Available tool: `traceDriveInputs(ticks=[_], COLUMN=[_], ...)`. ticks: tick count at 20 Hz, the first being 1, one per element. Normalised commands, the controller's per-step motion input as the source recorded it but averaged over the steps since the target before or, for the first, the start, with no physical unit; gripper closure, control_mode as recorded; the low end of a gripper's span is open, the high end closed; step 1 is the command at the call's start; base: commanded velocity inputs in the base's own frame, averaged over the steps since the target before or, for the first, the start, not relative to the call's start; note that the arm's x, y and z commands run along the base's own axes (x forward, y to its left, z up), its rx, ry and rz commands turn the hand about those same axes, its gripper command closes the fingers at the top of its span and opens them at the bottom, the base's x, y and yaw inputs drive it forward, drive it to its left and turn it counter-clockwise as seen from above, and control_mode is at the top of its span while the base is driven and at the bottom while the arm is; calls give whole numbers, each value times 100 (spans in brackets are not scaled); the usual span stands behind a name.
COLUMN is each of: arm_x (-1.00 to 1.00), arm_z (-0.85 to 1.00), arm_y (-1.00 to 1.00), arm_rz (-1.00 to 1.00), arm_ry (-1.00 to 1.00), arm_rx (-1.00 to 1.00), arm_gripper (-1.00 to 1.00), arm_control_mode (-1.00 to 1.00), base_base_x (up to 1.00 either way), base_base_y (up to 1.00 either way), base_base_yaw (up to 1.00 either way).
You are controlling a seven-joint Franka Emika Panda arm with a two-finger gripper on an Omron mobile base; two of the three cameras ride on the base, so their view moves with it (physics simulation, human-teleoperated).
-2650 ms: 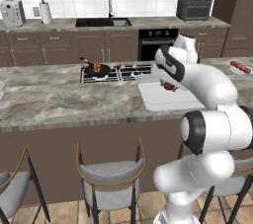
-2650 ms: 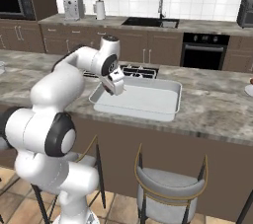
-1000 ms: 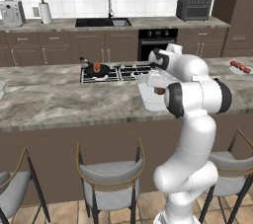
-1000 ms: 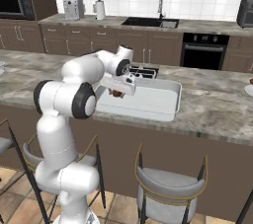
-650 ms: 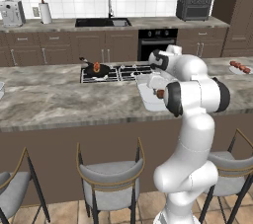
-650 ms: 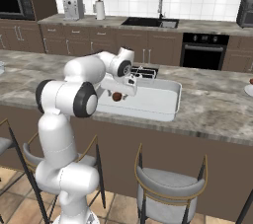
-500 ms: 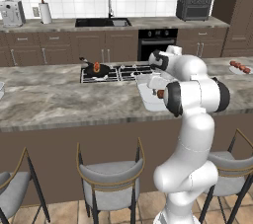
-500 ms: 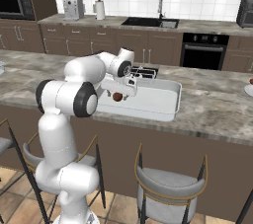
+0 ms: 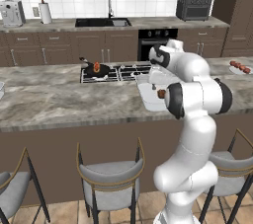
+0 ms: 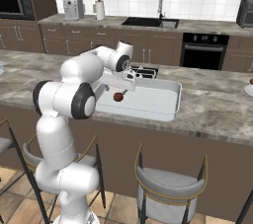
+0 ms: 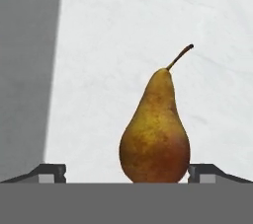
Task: Place the cold items (orange and pear) from the fridge in one tupperware on the dining counter. Place the warm items (hot dog and kebab skewer) in the stove area in another tupperware.
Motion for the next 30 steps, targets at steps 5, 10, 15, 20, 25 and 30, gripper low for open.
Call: traceDriveInputs(ticks=[5,10,15,20,25,30], arm_x=[-49,-81,-87,-76,-86,-89], arm_z=[30,31,39,55,45,34], arm_y=[0,11,16,28,22,10], arm_rz=[0,0,0,0,0,0], arm_ry=[-13,-16,-16,-9,-14,-13], arm_rx=[0,0,0,0,0,0], arm_gripper=[-100,-100,-100,-100,-100,-100], arm_control_mode=[-100,-100,-100,-100,-100,-100], base_base_x=[0,0,0,0,0,0], base_base_y=[0,0,0,0,0,0], base_base_yaw=[0,0,0,0,0,0])
